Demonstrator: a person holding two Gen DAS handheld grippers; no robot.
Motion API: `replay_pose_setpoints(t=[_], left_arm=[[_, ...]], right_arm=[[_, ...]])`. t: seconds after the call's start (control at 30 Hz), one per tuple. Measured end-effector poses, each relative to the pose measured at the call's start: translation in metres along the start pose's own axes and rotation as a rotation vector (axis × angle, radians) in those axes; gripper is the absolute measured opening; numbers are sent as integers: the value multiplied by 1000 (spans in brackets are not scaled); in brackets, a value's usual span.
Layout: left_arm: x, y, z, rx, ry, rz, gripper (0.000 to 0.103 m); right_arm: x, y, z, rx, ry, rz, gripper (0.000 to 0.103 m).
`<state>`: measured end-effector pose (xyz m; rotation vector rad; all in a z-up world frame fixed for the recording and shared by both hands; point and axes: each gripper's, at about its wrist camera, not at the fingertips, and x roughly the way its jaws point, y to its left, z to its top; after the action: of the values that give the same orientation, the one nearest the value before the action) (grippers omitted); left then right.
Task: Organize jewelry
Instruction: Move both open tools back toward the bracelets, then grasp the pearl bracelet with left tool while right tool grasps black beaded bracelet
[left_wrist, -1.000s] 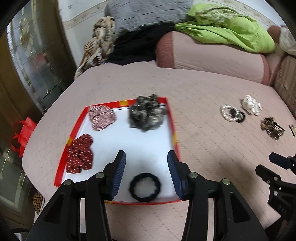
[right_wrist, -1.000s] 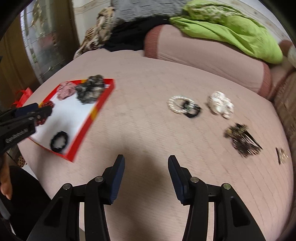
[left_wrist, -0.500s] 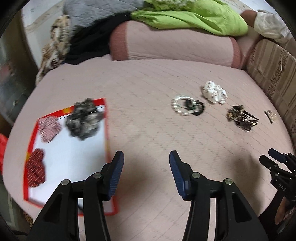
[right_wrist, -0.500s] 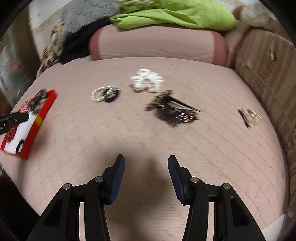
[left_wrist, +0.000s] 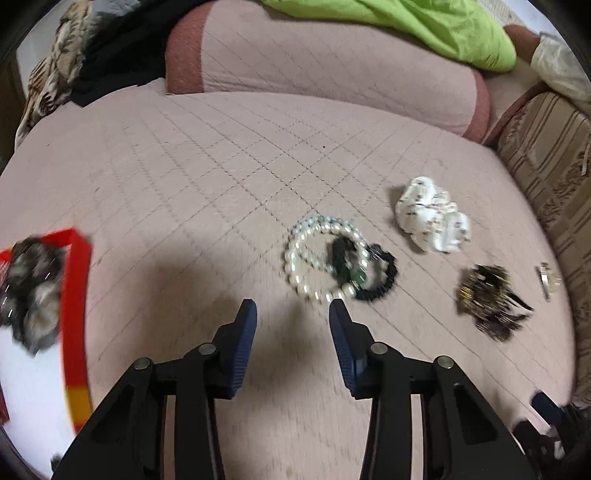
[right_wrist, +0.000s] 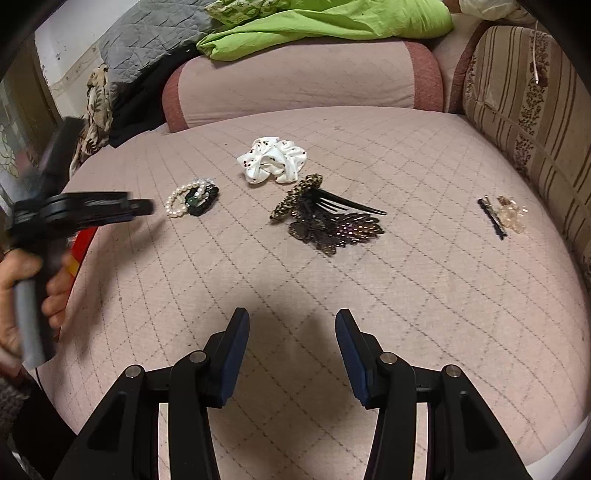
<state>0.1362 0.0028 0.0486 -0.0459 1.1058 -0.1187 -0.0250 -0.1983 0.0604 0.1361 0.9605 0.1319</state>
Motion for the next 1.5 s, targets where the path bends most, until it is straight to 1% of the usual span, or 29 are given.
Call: replay_pose_setpoints(t=[0.03,0.1,0.17,0.23,0.27,0.3,0.37,0.47,0.57,0.63,0.77,0.8,0.83,0.9,0.93,1.0,1.03,1.07,1.13,1.23,1.37,1.5], left_arm=[[7,0,3,2,2,10,32],[19,4,9,-10,12,23,23],[27,10,13,-31,-5,14,22],[29,12,17,-26,-12,31,13],[31,11,18,-15,0,46,0],[35,11,17,-1,20,63,0],[32,11,10,36,4,72,0],[20,12,-9,103,-5,111,0],[9,18,-25,121,-7,131,0],[2,25,-29,97,-6,89,0],[-1,34,-15,-2,-37,-56,1],[0,34,-11,-18,-41,-89,5],[3,33,-5,-38,-45,-129,8],[9,26,5,-51,-60,-149,25],[14,21,10,-40,-65,-144,26],[26,11,16,-10,-51,-130,26],[33,7,16,12,-35,-100,26],[38,4,15,26,-29,-77,23],[35,5,8,41,-58,-68,18],[29,12,-2,58,-52,-60,14],[13,25,-19,65,-45,-18,14],[4,45,-35,17,-53,-31,14]], right_arm=[[1,0,1,-3,-1,3,53],[3,2,2,-11,-7,5,53],[5,2,4,-14,-10,4,53],[9,2,7,-9,-5,12,53],[12,2,8,-4,-2,17,53],[14,2,10,-1,2,20,53],[18,5,13,3,11,29,53],[21,12,17,-7,16,43,53],[26,22,23,-20,22,60,53],[30,28,28,-21,24,77,53],[34,39,41,-8,20,108,53],[35,41,43,8,28,93,53],[35,45,44,5,27,96,53],[36,50,45,-6,29,100,53],[37,51,44,-11,31,100,53],[40,53,42,-19,39,98,53],[41,54,41,-21,43,98,53],[42,53,41,-22,45,98,53],[42,51,41,-20,45,97,53],[39,47,45,-15,36,84,53],[39,43,54,0,30,80,53],[48,54,62,-19,32,81,53]])
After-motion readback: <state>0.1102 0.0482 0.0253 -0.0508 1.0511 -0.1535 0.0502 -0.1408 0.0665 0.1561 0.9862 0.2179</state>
